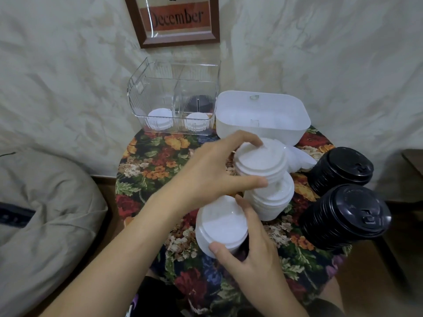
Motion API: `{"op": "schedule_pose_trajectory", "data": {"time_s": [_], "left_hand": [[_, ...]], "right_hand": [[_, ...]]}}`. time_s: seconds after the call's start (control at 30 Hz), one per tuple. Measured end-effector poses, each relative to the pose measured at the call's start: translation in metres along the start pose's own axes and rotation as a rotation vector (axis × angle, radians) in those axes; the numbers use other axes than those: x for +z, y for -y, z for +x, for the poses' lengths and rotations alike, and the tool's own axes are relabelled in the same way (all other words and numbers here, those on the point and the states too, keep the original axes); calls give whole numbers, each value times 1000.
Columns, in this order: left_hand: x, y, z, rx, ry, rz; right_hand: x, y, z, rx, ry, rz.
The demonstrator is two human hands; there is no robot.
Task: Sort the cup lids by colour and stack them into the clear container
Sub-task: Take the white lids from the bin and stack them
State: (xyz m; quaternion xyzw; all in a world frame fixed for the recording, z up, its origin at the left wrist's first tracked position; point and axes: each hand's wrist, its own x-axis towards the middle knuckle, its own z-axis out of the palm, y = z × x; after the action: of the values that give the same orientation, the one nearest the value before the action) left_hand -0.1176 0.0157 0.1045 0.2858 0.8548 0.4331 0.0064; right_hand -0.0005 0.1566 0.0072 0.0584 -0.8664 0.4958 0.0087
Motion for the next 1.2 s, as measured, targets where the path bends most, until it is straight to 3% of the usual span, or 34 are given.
{"op": "schedule_pose_trajectory", "data": {"time_s": [0.27,0.63,1.2], "left_hand": [[17,2,12,-2,240,79],[16,20,33,-25,463,-149],[31,34,36,-26,418,-344]], "right_hand": [[0,1,0,-14,-7,11],[0,-1,0,-29,-13,-6],[1,-2,0,-16,13,-13]]}}
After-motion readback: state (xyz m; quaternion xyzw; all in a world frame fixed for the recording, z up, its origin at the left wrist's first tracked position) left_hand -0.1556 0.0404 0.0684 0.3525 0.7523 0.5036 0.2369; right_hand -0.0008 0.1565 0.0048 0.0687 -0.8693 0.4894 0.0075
